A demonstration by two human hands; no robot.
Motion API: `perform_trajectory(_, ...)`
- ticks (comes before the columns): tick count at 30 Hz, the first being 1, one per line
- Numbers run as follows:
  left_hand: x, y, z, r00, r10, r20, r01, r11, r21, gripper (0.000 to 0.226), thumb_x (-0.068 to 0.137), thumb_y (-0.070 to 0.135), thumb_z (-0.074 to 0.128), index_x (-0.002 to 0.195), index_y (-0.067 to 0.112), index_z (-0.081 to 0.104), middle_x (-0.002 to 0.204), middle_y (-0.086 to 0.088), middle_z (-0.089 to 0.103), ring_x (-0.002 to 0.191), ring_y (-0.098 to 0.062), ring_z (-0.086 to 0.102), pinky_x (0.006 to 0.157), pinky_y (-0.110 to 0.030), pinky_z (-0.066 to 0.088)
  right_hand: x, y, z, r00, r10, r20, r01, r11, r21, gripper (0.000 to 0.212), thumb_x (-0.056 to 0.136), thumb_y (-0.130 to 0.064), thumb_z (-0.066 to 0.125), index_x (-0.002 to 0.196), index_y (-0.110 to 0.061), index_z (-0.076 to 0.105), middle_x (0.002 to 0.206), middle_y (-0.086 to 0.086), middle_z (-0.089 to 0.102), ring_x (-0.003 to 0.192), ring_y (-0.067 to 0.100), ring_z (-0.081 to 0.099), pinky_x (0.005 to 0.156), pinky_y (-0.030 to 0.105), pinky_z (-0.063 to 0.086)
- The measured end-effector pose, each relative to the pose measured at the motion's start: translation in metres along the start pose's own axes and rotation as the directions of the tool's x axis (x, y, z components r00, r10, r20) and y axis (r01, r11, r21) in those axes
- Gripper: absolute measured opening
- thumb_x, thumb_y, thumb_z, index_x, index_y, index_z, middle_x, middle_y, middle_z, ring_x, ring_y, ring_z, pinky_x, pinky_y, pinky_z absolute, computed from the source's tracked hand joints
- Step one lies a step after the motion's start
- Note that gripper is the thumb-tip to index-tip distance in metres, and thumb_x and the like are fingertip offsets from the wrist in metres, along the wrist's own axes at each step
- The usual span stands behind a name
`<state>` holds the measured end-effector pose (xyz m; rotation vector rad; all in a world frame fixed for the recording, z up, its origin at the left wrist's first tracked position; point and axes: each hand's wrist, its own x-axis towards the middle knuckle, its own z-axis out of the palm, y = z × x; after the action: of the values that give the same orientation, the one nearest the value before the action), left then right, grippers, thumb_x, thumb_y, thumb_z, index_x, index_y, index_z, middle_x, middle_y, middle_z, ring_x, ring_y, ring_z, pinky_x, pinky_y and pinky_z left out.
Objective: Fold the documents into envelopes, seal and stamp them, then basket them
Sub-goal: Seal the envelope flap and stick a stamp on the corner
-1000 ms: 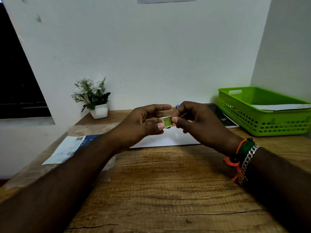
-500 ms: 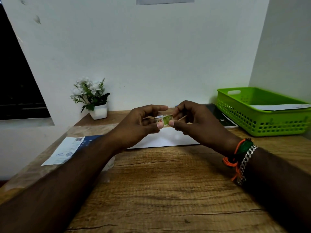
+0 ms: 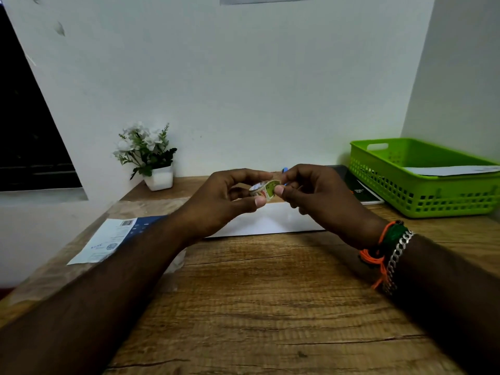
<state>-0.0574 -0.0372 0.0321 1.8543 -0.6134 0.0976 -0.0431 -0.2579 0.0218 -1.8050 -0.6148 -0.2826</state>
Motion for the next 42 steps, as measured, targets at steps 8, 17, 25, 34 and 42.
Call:
perform_trajectory(8, 0.003, -0.005, -0.003, 0.999, -0.025, -0.036, 0.026, 0.999, 0.026, 0.041, 0.094, 0.007, 0.071, 0.132, 0.022, 0.067, 0.123, 0.0, 0.072, 0.114, -0.022, 0.069, 0.094, -0.036, 0.06, -0.001, -0.003, -0.001, 0.994, -0.108, -0.027, 0.102, 0.982, -0.162, 0.008, 0.09, -0.024, 0.076, 0.086, -0.019, 0.071, 0.081, -0.002, 0.07, 0.07, 0.009, 0.059, 0.065, 0.027, 0.048)
perform_trajectory(17, 0.006, -0.015, -0.012, 0.993, -0.057, -0.101, 0.056, 0.998, -0.016, 0.047, 0.095, 0.0, 0.067, 0.136, 0.022, 0.064, 0.125, -0.003, 0.068, 0.114, -0.018, 0.07, 0.097, -0.036, 0.059, 0.001, -0.006, -0.008, 0.984, -0.152, -0.097, 0.135, 0.978, -0.16, 0.008, 0.091, -0.025, 0.075, 0.085, -0.021, 0.07, 0.082, 0.005, 0.072, 0.072, 0.026, 0.064, 0.065, 0.036, 0.051)
perform_trajectory(25, 0.053, -0.049, -0.063, 0.944, -0.038, -0.326, 0.225, 0.8, 0.556, 0.049, 0.088, 0.007, 0.074, 0.135, 0.019, 0.063, 0.115, -0.002, 0.07, 0.098, -0.016, 0.07, 0.09, -0.026, 0.053, 0.003, 0.014, -0.014, 0.986, 0.106, -0.125, -0.116, 0.991, -0.074, 0.016, 0.094, -0.016, 0.07, 0.087, -0.002, 0.067, 0.077, 0.009, 0.064, 0.064, 0.013, 0.059, 0.048, 0.015, 0.044)
perform_trajectory(34, 0.08, -0.09, -0.088, 0.895, -0.158, -0.416, 0.4, 0.696, 0.596, 0.051, 0.084, 0.009, 0.08, 0.132, 0.015, 0.064, 0.121, -0.012, 0.067, 0.096, -0.021, 0.062, 0.08, -0.025, 0.05, 0.005, 0.023, -0.019, 0.957, 0.211, -0.197, -0.248, 0.95, -0.189, 0.011, 0.093, -0.02, 0.068, 0.084, -0.013, 0.069, 0.078, -0.001, 0.078, 0.069, 0.011, 0.068, 0.06, 0.031, 0.051)
perform_trajectory(42, 0.081, -0.101, -0.086, 0.858, -0.151, -0.491, 0.444, 0.699, 0.561, 0.047, 0.086, 0.015, 0.08, 0.131, 0.015, 0.064, 0.119, -0.012, 0.067, 0.083, -0.028, 0.072, 0.07, -0.04, 0.062, 0.006, 0.021, -0.023, 0.942, 0.186, -0.28, -0.278, 0.898, -0.34, 0.014, 0.091, -0.031, 0.062, 0.081, -0.022, 0.066, 0.07, -0.014, 0.076, 0.077, 0.004, 0.071, 0.083, 0.041, 0.057)
